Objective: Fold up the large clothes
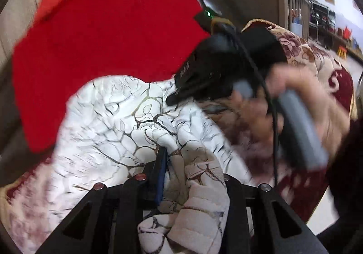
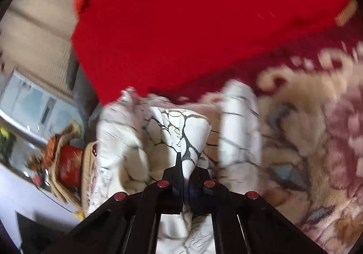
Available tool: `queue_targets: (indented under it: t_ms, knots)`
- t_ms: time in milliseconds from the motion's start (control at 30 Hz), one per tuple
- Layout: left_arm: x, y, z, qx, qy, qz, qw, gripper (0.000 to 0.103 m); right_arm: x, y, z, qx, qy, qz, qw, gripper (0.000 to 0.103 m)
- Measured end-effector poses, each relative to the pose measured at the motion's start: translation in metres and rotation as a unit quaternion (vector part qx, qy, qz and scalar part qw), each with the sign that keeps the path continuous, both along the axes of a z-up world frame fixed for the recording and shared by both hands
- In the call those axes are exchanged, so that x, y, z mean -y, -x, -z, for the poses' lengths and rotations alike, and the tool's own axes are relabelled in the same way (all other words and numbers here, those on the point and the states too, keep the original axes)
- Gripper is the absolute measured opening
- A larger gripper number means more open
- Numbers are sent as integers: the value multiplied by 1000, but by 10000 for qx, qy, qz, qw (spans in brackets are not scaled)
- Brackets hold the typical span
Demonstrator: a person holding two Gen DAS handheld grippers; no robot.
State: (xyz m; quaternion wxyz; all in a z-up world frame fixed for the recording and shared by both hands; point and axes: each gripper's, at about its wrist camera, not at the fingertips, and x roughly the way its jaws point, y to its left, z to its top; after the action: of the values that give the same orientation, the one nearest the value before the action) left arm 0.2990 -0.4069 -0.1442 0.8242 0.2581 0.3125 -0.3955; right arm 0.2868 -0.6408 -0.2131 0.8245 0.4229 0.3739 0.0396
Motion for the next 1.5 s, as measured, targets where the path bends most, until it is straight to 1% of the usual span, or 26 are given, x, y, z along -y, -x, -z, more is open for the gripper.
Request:
queue_targets:
  t_ms: [100, 200, 233, 267, 300, 333, 367, 433, 467, 533, 567, 667, 733, 800, 900, 967, 1000, 1100, 1133, 1167, 1200, 1233, 1300, 1333, 1433, 1500]
  knots:
    - [24, 0, 20, -1, -341, 145, 9993, 27, 9, -2, 33, -90, -455, 33, 9989, 3]
    - [17, 3, 21, 32, -362, 334, 9988, 32, 20, 5, 50, 140, -1148, 125, 9932, 5]
    - [12, 5, 17, 23, -339, 342, 9988, 36, 23, 8, 53, 226, -1311, 134, 9910, 9]
    - [7, 9, 11, 5, -321, 361, 9988, 48, 24, 11, 54, 282, -1406, 155, 9895, 12]
    - [3, 15, 5, -90, -272, 474, 9985, 62, 26, 16, 54, 330, -1577, 50, 9869, 21]
    - [-6, 21, -5, -327, -130, 713, 9968, 86, 29, 22, 53, 348, -1599, 81, 9865, 31]
    - [-14, 29, -13, -383, -37, 798, 9961, 91, 34, 29, 51, 381, -1634, 107, 9858, 35]
    - [-32, 40, -29, -330, 93, 851, 9958, 91, 38, 44, 42, 489, -1655, 217, 9848, 67]
    - [-48, 46, -42, -426, 290, 889, 9947, 91, 39, 55, 33, 597, -1579, 376, 9849, 68]
    - [-76, 48, -60, -544, 659, 772, 9934, 91, 41, 74, 15, 727, -1320, 563, 9870, 68]
    - [-98, 43, -70, -513, 842, 537, 9937, 91, 39, 82, 6, 820, -1240, 607, 9870, 68]
    - [-146, 17, -80, -237, 1012, -311, 9941, 91, 23, 100, -33, 1117, -738, 623, 9890, 68]
    - [-175, -8, -76, -112, 1067, -830, 9907, 91, 9, 108, -55, 1315, -552, 475, 9886, 68]
    - [-200, -40, -62, -179, 1067, -1423, 9839, 91, -17, 108, -71, 1448, -433, 211, 9883, 68]
    - [-223, -79, -27, -959, 1448, -1906, 9662, 91, -54, 92, -87, 1398, 14, 175, 9900, 68]
    - [-223, -91, 4, -1493, 1551, -1983, 9562, 91, -66, 73, -85, 1301, -56, 15, 9915, 68]
    - [-223, -91, 15, -1638, 1601, -2016, 9523, 91, -71, 61, -79, 1169, -85, -16, 9931, 68]
    - [-230, -86, 35, -1908, 2186, -2019, 9354, 92, -88, 29, -54, 708, -165, -143, 9973, 68]
    - [-229, -85, 39, -1972, 2280, -1993, 9324, 91, -95, 20, -48, 612, -137, -213, 9978, 68]
    - [-227, -84, 41, -2046, 2292, -1928, 9319, 91, -102, 9, -43, 550, -31, -271, 9981, 65]
    - [-227, -88, 41, -2072, 2278, -1876, 9327, 91, -112, 1, -43, 564, 170, -365, 9976, 35]
    - [-221, -89, 41, -2076, 2270, -1801, 9343, 90, -122, -5, -44, 526, 469, -476, 9964, 13]
    - [-208, -84, 39, -2185, 2283, -1471, 9373, 89, -133, -10, -46, 296, 960, -410, 9941, 11]
    - [-198, -80, 38, -2184, 2269, -1371, 9391, 89, -133, -7, -48, 290, 1053, -336, 9935, 11]
    - [-156, -60, 29, -1663, 2010, -1071, 9594, 89, -121, 13, -61, 325, 1334, 56, 9905, 10]
    - [-137, -51, 25, -1453, 1951, -1015, 9646, 90, -106, 23, -61, 266, 1466, 212, 9886, 9]
